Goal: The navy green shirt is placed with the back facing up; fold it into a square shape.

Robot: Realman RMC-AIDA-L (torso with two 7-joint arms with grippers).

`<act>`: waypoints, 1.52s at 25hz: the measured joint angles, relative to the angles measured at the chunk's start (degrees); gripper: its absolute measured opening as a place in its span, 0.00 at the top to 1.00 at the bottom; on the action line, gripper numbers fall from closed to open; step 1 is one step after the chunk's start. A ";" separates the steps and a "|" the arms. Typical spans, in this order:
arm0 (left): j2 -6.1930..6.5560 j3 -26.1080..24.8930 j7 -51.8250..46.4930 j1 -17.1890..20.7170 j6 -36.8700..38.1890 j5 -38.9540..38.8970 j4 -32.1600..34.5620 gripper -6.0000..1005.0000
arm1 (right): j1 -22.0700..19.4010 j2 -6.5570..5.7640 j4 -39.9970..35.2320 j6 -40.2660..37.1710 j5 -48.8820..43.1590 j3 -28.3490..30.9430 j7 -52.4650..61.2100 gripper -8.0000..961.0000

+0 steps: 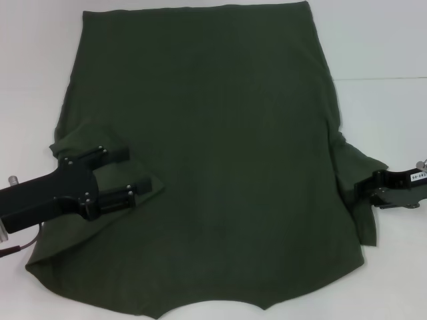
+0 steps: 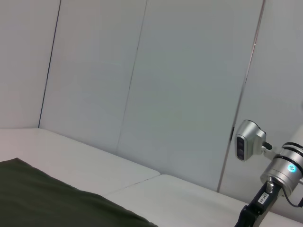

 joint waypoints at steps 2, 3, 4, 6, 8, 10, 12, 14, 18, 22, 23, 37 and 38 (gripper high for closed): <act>0.00 0.00 0.00 0.00 0.00 -0.01 0.00 0.16 | -0.01 -0.04 -0.01 0.02 -0.02 0.00 -0.01 0.64; 0.00 0.00 0.00 0.00 0.00 -0.02 0.00 0.16 | -0.01 -0.05 -0.02 0.06 -0.02 0.00 -0.08 0.64; 0.00 0.00 0.00 0.00 0.00 -0.03 0.00 0.16 | -0.10 -0.03 -0.24 0.37 -0.02 0.03 -0.37 0.65; 0.00 0.00 0.00 0.00 0.00 -0.05 0.00 0.16 | -0.16 0.00 -0.38 0.56 -0.01 0.07 -0.55 0.66; 0.00 0.00 0.00 0.00 0.00 -0.13 0.00 0.16 | -0.24 -0.01 -0.48 0.79 0.01 0.08 -0.61 0.70; 0.04 0.00 0.00 0.00 0.00 -0.23 0.00 0.16 | -0.15 -0.14 -0.34 0.83 -0.01 0.04 -0.61 0.78; 0.06 0.00 0.00 -0.01 0.00 -0.24 0.00 0.16 | -0.09 -0.16 -0.32 0.81 -0.02 0.01 -0.62 0.85; 0.11 0.00 0.00 0.00 0.00 -0.26 0.03 0.16 | -0.06 -0.16 -0.38 0.68 -0.03 0.00 -0.62 0.87; 0.18 0.00 0.00 0.00 0.00 -0.26 0.06 0.16 | -0.08 -0.16 -0.40 0.74 -0.04 0.00 -0.62 0.92; 0.18 0.00 0.00 -0.05 0.00 -0.26 0.07 0.16 | -0.23 -0.22 -0.51 0.62 -0.01 0.00 -0.88 0.96; 0.18 0.00 0.00 -0.07 0.00 -0.26 0.07 0.16 | -0.25 -0.24 -0.51 0.59 0.02 0.00 -1.00 0.98; 0.04 -0.01 0.00 -0.09 0.00 -0.26 0.07 0.16 | -0.12 -2.69 -0.86 -2.43 0.19 0.40 -3.13 0.97; 0.03 -0.04 0.00 -0.09 0.02 -0.26 0.07 0.16 | -0.10 -3.10 -1.03 -3.08 0.22 0.44 -3.36 0.97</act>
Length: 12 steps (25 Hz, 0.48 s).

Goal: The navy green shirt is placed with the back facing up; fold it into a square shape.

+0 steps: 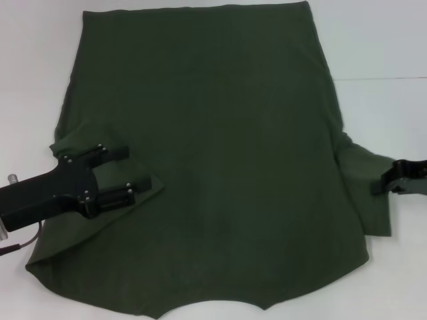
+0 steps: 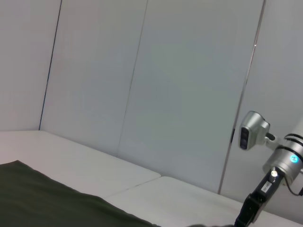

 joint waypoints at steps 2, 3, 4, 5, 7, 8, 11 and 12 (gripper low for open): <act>-0.01 -0.14 0.00 0.00 0.12 0.00 0.00 0.16 | 0.01 -0.62 -1.14 -1.48 0.02 0.01 -0.25 0.97; -0.02 -0.25 0.00 0.00 0.20 0.00 0.00 0.16 | 0.02 -0.74 -1.93 -2.09 0.04 0.01 -0.29 0.97; -0.02 -0.36 0.00 0.00 0.26 0.00 0.00 0.16 | 0.02 -0.86 -2.84 -2.95 0.04 0.01 -0.33 0.97; -0.03 -0.40 0.00 0.00 0.31 0.00 0.00 0.16 | 0.04 -0.98 -3.74 -3.75 0.03 0.01 -0.36 0.97; -0.03 -0.43 0.00 0.00 0.38 0.00 0.00 0.16 | 0.14 -1.18 -5.10 -5.08 -0.05 -0.03 -0.37 0.97; -0.03 -0.43 0.00 0.00 0.39 0.00 0.00 0.16 | 0.25 -1.31 -5.85 -5.63 -0.15 -0.14 -0.37 0.97; -0.03 -0.46 -0.01 0.00 0.48 0.00 0.00 0.16 | 0.85 -1.66 -6.68 -6.18 -1.06 -0.29 -0.37 0.97; -0.03 -0.48 -0.02 0.00 0.51 0.00 0.00 0.16 | 1.11 -1.74 -6.89 -6.22 -1.82 -0.23 -0.37 0.97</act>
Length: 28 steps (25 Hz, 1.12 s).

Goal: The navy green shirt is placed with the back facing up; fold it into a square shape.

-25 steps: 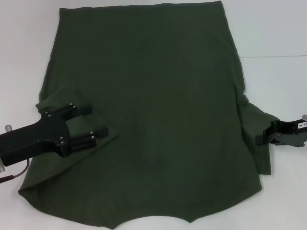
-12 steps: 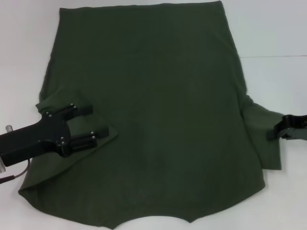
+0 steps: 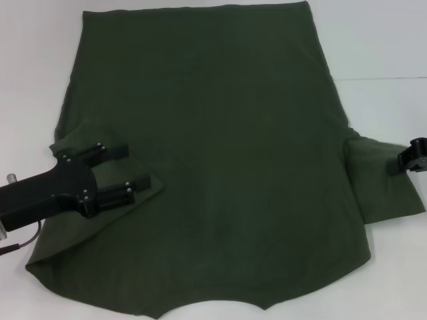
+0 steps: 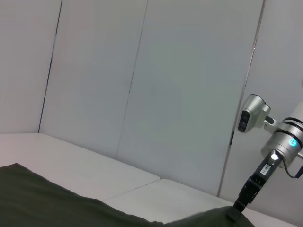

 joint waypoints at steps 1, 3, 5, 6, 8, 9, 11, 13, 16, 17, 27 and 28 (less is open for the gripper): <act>0.02 -0.02 -0.03 0.00 0.03 0.00 0.00 0.16 | 0.26 -0.03 -0.21 0.00 -0.91 0.09 0.00 0.97; 0.05 -0.02 -0.07 0.00 0.05 0.00 0.00 0.16 | 0.78 -0.06 -0.60 0.27 -2.51 0.22 0.00 0.97; 0.06 -0.02 -0.08 0.00 0.07 0.00 0.00 0.16 | 1.22 -0.05 -0.93 0.34 -3.71 0.23 0.01 0.97; 0.07 -0.02 -0.09 0.00 0.07 0.00 0.00 0.16 | 1.45 -0.03 -1.14 0.36 -4.20 0.23 0.02 0.97; 0.08 -0.06 -0.17 0.00 0.09 0.00 0.00 0.16 | 1.78 0.01 -1.65 0.37 -5.15 0.25 0.05 0.97; 0.09 -0.08 -0.22 0.00 0.09 0.00 0.00 0.16 | 1.90 0.03 -1.97 0.38 -5.61 0.27 0.08 0.97; 0.09 -0.24 -0.29 0.00 0.12 0.00 0.00 0.16 | 2.03 0.07 -2.70 0.49 -6.29 0.31 0.16 0.97; 0.09 -0.56 -0.29 0.07 0.16 0.00 0.00 0.16 | 2.11 0.05 -3.48 0.61 -6.56 0.37 0.19 0.97; 0.09 -0.80 -0.22 0.21 0.19 0.00 0.00 0.16 | 2.13 -0.02 -4.50 0.67 -6.61 0.67 0.15 0.97; 0.10 -0.80 -0.22 0.24 0.20 0.00 0.00 0.16 | 2.14 -0.05 -4.84 0.69 -6.62 0.75 0.10 0.97; 0.18 -0.80 -0.34 0.04 0.19 0.00 0.00 0.16 | 2.84 -0.02 -6.73 0.75 -6.69 0.55 -2.28 0.97; 0.18 -0.81 -0.37 0.01 0.18 0.00 0.00 0.16 | 2.93 0.00 -6.80 0.76 -6.69 0.64 -2.48 0.97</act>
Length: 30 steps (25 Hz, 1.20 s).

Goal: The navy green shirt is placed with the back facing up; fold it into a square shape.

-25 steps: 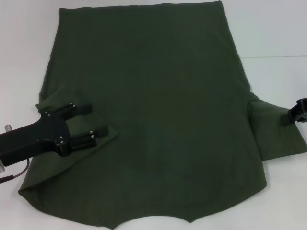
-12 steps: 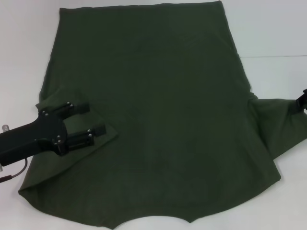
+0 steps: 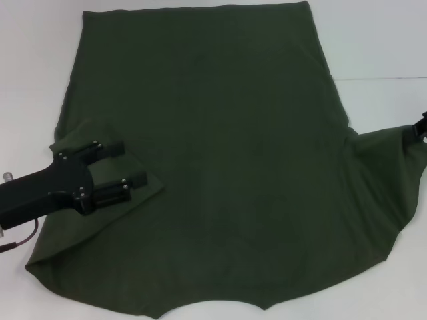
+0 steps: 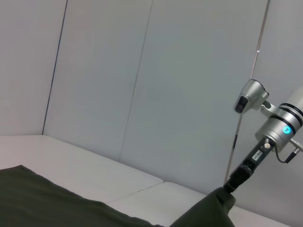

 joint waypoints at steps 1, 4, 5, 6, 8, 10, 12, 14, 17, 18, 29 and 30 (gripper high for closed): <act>0.02 0.00 -0.04 -0.02 0.00 0.00 0.00 0.16 | 0.13 0.05 -0.07 0.02 0.00 0.01 -0.10 0.97; 0.10 0.00 -0.09 -0.02 -0.01 0.00 0.00 0.16 | 0.71 0.30 -0.08 0.03 0.00 -0.28 -0.26 0.97; 0.10 0.00 -0.11 -0.02 -0.01 0.00 0.01 0.16 | 0.98 0.41 -0.04 0.01 0.00 -0.41 -0.33 0.97; 0.10 0.01 -0.14 -0.02 -0.01 0.00 0.03 0.16 | 1.30 0.47 -0.04 -0.01 0.00 -0.48 -0.37 0.97; 0.13 0.00 -0.17 -0.02 0.00 -0.09 0.06 0.16 | 1.86 0.63 -0.04 0.00 0.00 -0.51 -0.44 0.97; 0.18 0.00 -0.18 -0.01 0.02 -0.42 0.07 0.16 | 2.59 0.89 -0.15 0.11 0.03 -0.25 -0.49 0.97; 0.19 0.00 -0.19 0.02 0.04 -0.62 0.09 0.16 | 3.53 1.23 -0.23 0.17 0.28 0.17 -0.53 0.97; 0.19 0.01 -0.21 0.06 0.06 -0.66 0.09 0.16 | 4.79 1.77 -0.15 0.17 0.47 0.40 -0.55 0.97; 0.18 0.01 -0.60 0.07 0.23 -0.69 0.10 0.16 | 6.58 2.64 0.43 0.62 0.48 0.28 -0.26 0.97; 0.18 0.01 -0.74 0.08 0.32 -0.69 0.10 0.16 | 7.21 2.97 0.72 1.06 0.48 0.15 -0.03 0.97; 0.17 -0.68 -1.05 0.37 0.97 -0.71 0.28 0.16 | 12.51 5.42 9.77 9.77 0.21 -1.73 1.76 0.97; 0.17 -0.68 -1.06 0.36 0.97 -0.71 0.27 0.16 | 12.73 5.66 10.63 10.48 0.18 -2.25 1.77 0.97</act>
